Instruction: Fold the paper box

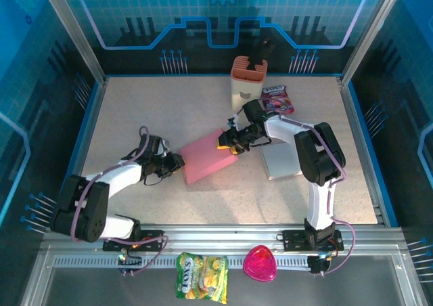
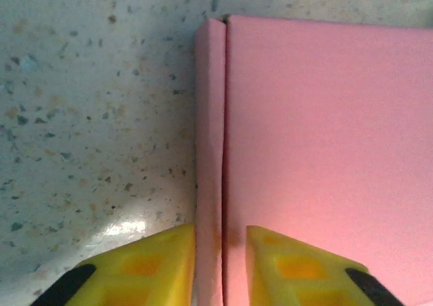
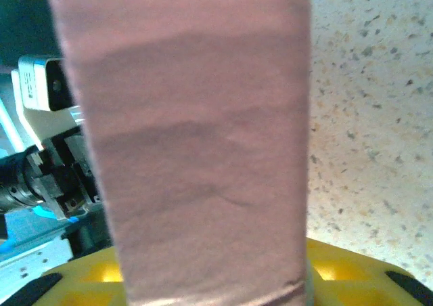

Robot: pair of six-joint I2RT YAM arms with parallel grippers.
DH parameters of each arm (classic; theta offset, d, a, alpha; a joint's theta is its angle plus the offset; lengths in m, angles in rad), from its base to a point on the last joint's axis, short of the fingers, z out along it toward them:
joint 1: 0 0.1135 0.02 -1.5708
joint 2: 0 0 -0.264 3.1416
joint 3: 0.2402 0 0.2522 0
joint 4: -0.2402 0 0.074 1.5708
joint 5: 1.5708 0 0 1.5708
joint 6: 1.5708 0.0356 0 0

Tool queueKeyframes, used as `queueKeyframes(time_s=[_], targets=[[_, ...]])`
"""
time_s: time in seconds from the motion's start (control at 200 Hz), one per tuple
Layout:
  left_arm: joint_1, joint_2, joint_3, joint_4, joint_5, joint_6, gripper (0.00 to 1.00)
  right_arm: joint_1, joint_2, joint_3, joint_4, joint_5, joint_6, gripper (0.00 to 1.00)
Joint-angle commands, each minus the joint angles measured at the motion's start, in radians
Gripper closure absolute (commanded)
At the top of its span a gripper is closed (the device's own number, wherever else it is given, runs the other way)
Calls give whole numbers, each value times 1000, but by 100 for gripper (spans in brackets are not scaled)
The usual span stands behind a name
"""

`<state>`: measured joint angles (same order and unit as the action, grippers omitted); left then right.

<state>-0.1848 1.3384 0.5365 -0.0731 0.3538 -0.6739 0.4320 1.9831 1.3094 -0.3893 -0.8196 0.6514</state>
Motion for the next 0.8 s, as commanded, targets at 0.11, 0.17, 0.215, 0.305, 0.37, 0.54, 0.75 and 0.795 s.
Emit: queueKeyframes(time_s=[0.11,0.17,0.215,0.305,0.37,0.54,0.75,0.795], targets=[[-79,-233,98,-26,-38,244,57,-16,-82,-49,47,-45,217,63],[-148,-267,144,-58,-40,354,52,-25,-98,-60,26,-40,254,63],[-199,-277,186,-101,-36,440,51,-36,-113,-73,11,-41,285,63],[-302,-273,276,-227,-21,631,49,-61,-152,-111,-17,-42,359,63],[-378,-265,328,-324,-55,755,48,-82,-190,-146,-22,-49,419,63],[-541,-226,394,-493,-198,987,44,-133,-264,-225,-54,-92,566,63],[-573,-150,392,-477,-342,1062,38,-147,-300,-280,-62,-132,657,63],[-572,-135,389,-459,-358,1067,38,-152,-305,-292,-60,-137,675,63]])
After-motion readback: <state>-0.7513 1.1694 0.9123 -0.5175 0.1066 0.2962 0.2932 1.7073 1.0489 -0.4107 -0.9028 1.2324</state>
